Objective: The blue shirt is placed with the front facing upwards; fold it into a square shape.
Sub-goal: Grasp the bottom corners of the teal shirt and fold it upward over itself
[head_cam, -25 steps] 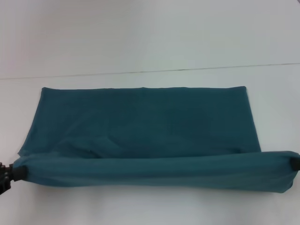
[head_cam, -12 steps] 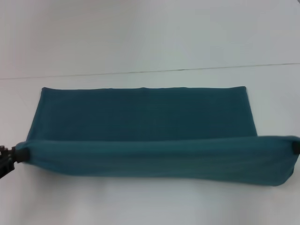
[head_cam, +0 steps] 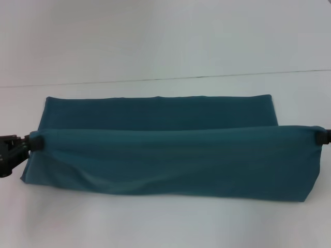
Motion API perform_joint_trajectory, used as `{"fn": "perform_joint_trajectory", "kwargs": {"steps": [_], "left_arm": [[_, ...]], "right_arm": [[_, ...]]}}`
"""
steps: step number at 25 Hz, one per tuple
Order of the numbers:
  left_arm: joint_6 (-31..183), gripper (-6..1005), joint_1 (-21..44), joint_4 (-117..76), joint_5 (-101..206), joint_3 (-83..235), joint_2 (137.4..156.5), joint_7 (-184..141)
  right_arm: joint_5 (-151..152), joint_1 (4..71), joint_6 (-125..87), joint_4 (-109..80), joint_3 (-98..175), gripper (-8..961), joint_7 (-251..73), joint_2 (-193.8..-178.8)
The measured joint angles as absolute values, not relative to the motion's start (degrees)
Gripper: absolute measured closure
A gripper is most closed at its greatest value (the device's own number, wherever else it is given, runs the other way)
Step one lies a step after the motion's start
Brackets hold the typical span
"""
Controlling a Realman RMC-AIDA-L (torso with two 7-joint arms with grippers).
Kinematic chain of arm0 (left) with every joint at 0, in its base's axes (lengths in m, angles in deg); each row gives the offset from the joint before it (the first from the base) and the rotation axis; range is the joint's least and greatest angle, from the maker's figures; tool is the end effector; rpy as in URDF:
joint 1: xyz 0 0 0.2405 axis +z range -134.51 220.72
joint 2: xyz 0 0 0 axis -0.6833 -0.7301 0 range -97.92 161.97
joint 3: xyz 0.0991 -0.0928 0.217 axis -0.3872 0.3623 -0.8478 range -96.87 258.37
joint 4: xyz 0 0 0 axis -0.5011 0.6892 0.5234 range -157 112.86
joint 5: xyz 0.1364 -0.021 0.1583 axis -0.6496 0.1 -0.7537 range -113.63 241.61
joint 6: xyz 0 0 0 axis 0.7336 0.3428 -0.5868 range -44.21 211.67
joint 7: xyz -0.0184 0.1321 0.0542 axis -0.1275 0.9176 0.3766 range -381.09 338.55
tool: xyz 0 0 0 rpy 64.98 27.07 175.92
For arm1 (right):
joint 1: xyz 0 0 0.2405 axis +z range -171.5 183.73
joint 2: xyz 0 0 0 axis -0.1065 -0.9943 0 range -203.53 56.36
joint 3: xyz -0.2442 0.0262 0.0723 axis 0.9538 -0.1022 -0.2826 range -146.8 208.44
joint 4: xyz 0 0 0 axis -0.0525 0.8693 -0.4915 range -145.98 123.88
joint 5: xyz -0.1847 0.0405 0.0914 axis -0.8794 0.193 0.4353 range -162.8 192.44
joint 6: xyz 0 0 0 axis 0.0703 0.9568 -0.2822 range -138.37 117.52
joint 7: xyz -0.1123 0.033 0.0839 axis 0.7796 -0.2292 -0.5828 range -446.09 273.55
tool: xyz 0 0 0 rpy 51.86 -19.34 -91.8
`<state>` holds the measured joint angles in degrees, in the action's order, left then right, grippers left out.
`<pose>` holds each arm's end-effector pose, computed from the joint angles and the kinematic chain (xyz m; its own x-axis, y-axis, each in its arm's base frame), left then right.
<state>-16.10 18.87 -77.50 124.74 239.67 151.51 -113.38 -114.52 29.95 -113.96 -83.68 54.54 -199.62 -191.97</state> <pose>-0.2954 0.3042 0.0880 0.6786 0.4059 0.6121 0.6498 -0.7203 -0.2427 0.2909 0.2993 0.1294 0.6314 -0.6227 -0.4622 -0.7704 -0.5716 -0.2824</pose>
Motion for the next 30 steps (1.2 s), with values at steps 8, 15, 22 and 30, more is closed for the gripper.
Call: {"fn": "perform_joint_trajectory", "kwargs": {"steps": [8,15,22,30], "left_arm": [[-17.35,947,19.15,-77.32,125.13,239.53,151.11,-112.88],[-20.64,944,22.49,-77.36,125.52,240.01,151.21,-110.20],[-24.60,940,26.60,-77.34,128.78,240.02,150.55,-108.83],[-29.14,935,29.63,-77.45,129.43,240.83,150.60,-105.85]], "right_arm": [[-114.47,30.00,-114.65,-83.71,55.14,922,-199.50,-191.97],[-114.60,28.65,-118.60,-84.00,55.10,922,-199.03,-192.00],[-114.60,27.07,-122.67,-84.21,54.91,921,-198.37,-192.03],[-115.21,25.72,-124.00,-84.27,56.24,921,-198.03,-192.23]]}}
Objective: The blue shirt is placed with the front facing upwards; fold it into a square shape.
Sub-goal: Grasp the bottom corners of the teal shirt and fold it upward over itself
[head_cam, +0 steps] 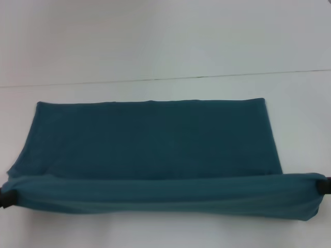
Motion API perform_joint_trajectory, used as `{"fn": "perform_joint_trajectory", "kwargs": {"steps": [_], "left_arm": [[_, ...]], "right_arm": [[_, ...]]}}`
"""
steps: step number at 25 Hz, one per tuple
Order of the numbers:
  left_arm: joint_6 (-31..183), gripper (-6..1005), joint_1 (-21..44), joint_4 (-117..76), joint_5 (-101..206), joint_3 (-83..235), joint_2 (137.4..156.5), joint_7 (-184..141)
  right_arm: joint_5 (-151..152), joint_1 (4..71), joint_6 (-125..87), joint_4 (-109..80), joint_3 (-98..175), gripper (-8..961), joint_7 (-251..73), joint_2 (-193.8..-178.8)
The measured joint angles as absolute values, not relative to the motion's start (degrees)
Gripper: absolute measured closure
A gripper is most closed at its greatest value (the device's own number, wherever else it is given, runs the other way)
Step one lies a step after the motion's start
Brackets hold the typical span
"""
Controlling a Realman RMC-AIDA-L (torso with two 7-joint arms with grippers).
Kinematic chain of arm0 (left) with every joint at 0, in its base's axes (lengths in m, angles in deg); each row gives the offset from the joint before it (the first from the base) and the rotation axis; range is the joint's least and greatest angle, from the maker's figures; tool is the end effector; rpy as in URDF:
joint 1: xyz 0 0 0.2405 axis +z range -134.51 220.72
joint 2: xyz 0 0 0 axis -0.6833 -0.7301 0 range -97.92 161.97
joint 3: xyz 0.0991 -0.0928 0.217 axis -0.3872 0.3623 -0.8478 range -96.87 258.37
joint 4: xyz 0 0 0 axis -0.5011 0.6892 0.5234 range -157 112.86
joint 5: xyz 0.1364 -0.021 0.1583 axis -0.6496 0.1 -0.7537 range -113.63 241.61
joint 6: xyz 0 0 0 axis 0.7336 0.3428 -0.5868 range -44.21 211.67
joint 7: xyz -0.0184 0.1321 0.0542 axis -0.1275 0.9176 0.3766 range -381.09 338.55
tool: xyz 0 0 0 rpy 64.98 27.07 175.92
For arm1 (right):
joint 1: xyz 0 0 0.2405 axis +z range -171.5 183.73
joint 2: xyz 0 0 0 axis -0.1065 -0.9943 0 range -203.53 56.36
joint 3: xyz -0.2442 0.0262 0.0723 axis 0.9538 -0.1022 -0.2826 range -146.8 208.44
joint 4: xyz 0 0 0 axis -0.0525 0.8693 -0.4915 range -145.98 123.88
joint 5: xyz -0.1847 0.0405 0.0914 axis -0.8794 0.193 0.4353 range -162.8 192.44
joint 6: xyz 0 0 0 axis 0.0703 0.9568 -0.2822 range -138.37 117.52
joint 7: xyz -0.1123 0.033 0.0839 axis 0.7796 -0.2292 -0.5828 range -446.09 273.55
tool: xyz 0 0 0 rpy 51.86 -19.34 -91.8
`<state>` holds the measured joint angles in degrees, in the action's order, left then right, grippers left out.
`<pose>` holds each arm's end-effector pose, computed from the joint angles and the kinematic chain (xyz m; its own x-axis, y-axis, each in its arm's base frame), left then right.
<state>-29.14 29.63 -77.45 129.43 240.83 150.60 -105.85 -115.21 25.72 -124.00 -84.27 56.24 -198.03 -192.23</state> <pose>-0.3207 0.2268 0.0973 0.6714 0.3650 0.6450 0.6049 -0.7727 -0.1925 0.2970 0.2580 0.1159 0.6268 -0.6876 -0.3666 -0.7694 -0.6206 -0.1514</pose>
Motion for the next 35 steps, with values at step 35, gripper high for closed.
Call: {"fn": "perform_joint_trajectory", "kwargs": {"steps": [35], "left_arm": [[-21.79,917,23.42,-76.95,131.39,242.44,150.72,-105.73]], "right_arm": [[-111.38,29.75,-112.82,-85.38,56.90,908,-199.03,-192.87]]}}
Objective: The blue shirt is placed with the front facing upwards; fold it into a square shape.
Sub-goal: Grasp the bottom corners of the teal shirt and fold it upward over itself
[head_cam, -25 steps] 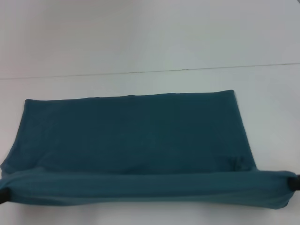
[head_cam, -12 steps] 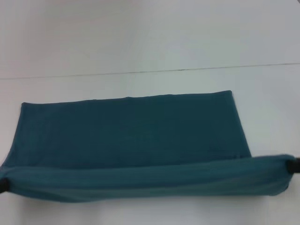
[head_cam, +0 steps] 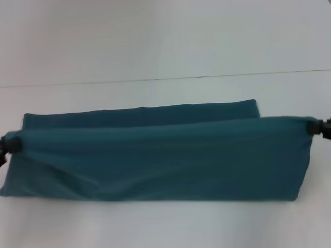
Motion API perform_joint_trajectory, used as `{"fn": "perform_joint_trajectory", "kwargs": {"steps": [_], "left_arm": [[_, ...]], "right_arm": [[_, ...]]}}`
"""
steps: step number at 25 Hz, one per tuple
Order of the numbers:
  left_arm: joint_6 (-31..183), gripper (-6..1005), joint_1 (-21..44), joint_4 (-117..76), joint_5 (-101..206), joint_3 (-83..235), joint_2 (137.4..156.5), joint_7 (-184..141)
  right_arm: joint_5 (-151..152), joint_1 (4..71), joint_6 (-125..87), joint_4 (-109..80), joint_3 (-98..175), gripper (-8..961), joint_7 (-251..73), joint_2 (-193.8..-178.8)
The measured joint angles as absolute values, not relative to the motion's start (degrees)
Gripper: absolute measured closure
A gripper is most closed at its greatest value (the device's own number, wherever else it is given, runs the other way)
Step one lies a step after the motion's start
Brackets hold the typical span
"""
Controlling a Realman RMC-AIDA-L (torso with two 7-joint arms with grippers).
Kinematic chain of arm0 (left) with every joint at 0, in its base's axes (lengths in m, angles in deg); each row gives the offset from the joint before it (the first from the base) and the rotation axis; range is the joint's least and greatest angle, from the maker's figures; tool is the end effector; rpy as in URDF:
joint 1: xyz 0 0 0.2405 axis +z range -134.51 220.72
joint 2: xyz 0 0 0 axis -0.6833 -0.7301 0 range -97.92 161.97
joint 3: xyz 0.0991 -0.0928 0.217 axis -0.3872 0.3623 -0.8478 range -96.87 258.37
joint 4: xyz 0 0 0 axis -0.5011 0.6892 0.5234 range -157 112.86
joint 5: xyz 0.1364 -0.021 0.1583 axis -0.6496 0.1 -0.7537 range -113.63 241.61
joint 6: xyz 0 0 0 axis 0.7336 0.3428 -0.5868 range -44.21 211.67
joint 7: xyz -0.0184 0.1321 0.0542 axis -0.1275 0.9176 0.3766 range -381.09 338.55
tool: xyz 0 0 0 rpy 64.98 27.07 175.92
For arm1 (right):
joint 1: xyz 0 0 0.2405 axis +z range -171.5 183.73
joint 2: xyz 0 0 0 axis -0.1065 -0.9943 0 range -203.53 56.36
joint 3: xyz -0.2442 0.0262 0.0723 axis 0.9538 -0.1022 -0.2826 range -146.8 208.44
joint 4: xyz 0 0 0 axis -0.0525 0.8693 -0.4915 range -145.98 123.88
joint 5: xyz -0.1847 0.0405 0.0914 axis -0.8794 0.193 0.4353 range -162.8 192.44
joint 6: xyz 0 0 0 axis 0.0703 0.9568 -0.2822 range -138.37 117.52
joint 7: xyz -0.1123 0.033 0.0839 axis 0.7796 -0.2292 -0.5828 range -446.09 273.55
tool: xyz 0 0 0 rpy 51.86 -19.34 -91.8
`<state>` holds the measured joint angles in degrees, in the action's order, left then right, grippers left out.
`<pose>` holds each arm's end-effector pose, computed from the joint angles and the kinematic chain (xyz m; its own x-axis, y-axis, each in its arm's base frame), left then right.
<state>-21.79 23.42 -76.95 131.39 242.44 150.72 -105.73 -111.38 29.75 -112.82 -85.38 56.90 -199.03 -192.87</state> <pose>-0.3052 0.2748 0.1053 0.6892 0.2679 0.6733 0.5851 -0.7538 -0.2990 0.2778 0.3049 0.1265 0.6691 -0.5715 -0.4750 -0.7328 -0.6137 -0.2939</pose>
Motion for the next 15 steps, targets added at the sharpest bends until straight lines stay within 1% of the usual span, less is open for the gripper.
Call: {"fn": "perform_joint_trajectory", "kwargs": {"steps": [2,3,5,10,15], "left_arm": [[-19.50,915,22.27,-76.78,130.93,242.00,151.14,-105.98],[-16.56,915,21.59,-76.74,130.72,241.22,151.69,-106.18],[-15.10,914,21.34,-76.74,130.71,240.62,151.91,-106.25],[-5.85,911,20.22,-76.47,130.67,236.17,153.20,-106.37],[4.85,908,17.56,-73.16,130.63,232.73,153.82,-106.74]], "right_arm": [[-112.06,30.78,-110.08,-84.03,56.96,904,-199.03,-192.94],[-112.15,31.34,-107.32,-82.82,57.32,902,-198.98,-193.03],[-112.15,31.57,-105.83,-82.15,57.63,897,-198.89,-193.06],[-112.21,33.15,-97.68,-78.09,60.59,887,-198.47,-193.01],[-112.25,34.63,-88.09,-73.65,64.99,877,-198.38,-192.93]]}}
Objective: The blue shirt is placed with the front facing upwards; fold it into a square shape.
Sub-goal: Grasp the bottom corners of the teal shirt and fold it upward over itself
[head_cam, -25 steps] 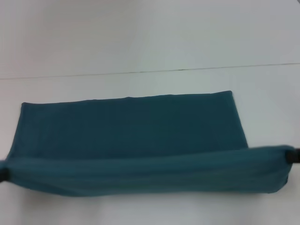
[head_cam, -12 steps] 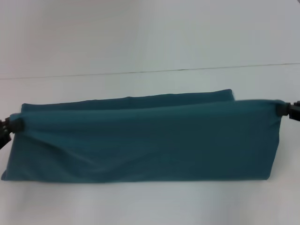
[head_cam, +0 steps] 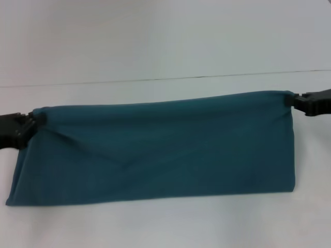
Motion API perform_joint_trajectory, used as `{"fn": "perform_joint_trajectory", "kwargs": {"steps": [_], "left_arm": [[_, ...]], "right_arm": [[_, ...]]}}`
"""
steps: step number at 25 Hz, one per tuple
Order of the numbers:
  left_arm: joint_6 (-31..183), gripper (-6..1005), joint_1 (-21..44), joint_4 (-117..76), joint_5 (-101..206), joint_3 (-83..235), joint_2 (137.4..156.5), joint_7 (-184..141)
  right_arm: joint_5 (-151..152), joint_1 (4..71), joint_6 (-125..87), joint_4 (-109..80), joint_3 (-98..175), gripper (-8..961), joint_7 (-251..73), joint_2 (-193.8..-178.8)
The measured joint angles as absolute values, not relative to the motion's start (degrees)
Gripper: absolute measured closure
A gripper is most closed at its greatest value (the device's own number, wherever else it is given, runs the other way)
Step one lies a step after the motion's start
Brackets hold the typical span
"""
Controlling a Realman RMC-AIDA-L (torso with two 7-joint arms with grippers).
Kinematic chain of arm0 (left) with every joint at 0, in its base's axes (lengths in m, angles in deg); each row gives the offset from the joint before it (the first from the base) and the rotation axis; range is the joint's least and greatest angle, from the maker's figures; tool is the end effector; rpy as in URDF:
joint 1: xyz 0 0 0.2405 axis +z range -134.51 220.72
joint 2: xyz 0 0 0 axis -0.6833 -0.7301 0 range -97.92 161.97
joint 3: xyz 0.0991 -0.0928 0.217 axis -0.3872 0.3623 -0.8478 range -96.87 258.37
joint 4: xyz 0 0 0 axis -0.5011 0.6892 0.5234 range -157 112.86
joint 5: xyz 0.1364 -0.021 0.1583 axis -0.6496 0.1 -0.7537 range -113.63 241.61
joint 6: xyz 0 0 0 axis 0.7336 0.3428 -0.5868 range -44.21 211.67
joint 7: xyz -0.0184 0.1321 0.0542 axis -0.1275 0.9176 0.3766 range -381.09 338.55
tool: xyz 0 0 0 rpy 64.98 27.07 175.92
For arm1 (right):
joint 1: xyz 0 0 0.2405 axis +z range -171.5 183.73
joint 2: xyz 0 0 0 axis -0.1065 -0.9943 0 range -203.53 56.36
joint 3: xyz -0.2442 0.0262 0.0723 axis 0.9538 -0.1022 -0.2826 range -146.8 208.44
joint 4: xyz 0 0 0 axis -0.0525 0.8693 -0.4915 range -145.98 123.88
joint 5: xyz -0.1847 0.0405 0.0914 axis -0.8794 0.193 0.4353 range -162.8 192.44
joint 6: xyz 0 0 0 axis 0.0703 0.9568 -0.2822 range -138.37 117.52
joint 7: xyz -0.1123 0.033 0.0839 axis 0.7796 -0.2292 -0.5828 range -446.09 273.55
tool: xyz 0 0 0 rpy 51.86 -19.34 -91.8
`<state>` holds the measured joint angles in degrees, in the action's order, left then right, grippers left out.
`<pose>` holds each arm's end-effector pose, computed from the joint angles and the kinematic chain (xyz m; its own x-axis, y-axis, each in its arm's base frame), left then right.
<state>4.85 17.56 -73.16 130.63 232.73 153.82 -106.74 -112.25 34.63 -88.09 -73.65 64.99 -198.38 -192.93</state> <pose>-0.2985 0.3475 0.0647 0.7162 0.3240 0.6181 0.6555 -0.6162 -0.4366 0.2825 0.3709 0.0950 0.6601 -0.5472 -0.5146 -0.7507 -0.5057 -0.4251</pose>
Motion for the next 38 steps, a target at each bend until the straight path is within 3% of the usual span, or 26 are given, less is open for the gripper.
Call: {"fn": "perform_joint_trajectory", "kwargs": {"steps": [7,19,34,38], "left_arm": [[16.29,905,14.97,-69.21,130.61,227.77,153.72,-107.85],[33.55,898,12.36,-64.37,130.61,221.83,155.32,-107.32],[44.22,890,10.34,-59.88,131.13,218.21,155.93,-105.81],[46.00,748,9.99,-59.34,131.25,218.21,156.06,-105.89]], "right_arm": [[-112.50,37.18,-72.39,-65.63,71.38,863,-197.82,-192.91],[-111.82,42.90,-52.12,-49.44,75.75,838,-190.14,-193.23],[-105.76,45.41,-42.10,-42.13,75.90,807,-184.58,-193.39],[-104.05,45.66,-40.13,-41.56,75.91,799,-183.52,-193.44]]}}
